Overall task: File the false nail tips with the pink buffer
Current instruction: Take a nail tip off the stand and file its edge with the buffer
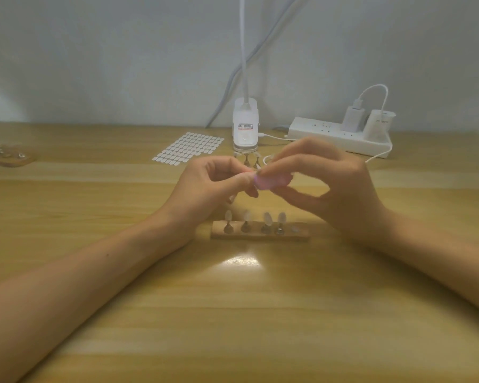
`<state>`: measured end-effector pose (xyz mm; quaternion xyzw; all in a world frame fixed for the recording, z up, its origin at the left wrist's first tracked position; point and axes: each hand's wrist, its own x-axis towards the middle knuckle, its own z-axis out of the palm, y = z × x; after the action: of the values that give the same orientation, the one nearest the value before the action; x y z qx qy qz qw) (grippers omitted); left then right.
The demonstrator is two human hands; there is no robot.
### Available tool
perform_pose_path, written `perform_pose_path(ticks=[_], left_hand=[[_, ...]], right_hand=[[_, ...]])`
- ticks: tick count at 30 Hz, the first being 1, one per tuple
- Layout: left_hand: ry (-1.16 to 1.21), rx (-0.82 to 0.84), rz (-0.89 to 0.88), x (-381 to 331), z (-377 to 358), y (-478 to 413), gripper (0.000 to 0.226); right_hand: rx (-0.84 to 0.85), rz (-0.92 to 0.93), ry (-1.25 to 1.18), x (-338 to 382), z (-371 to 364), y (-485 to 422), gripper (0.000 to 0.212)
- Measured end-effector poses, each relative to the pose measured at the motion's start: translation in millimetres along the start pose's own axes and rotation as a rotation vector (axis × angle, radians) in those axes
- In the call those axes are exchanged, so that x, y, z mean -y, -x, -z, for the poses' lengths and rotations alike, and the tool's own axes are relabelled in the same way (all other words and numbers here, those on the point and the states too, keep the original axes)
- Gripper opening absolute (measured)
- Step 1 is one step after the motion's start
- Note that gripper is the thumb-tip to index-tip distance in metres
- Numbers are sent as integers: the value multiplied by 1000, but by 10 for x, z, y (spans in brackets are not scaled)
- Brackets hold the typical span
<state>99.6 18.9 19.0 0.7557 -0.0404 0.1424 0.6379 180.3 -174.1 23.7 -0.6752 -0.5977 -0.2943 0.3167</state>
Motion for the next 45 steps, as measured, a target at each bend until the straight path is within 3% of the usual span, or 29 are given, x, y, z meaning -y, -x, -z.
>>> perform_pose_path(ticks=[3,8,14,20,24,29,33,37,42,45], left_hand=[[-3,23,-6,-10,6,4,16],[16,53,-22,-3,3,5,13],[-20,68,-60,16,4,6,7],[15,90,-69,34,4,-2,7],[9,102,-84,23,9,7,12],[12,109,-89,28,5,2,10],[-11,115,-84,36,6,4,8],[8,90,-100,41,7,-1,15],[55,21,-177,33,25,-2,8],[56,26,-206,31,12,11,10]], right_hand=[[-51,-79,-30,-54,52,-10,13],[0,-18,-52,-3,13,33,14],[-128,-174,-103,-53,86,-21,14],[33,31,-86,97,-28,-29,14],[-64,-94,-66,16,66,-35,17],[0,8,-68,77,3,-5,16],[-56,-87,-82,44,43,-23,18],[18,40,-79,114,-43,28,15],[-190,-197,-104,-80,107,33,21],[-208,-392,-153,-126,56,127,16]])
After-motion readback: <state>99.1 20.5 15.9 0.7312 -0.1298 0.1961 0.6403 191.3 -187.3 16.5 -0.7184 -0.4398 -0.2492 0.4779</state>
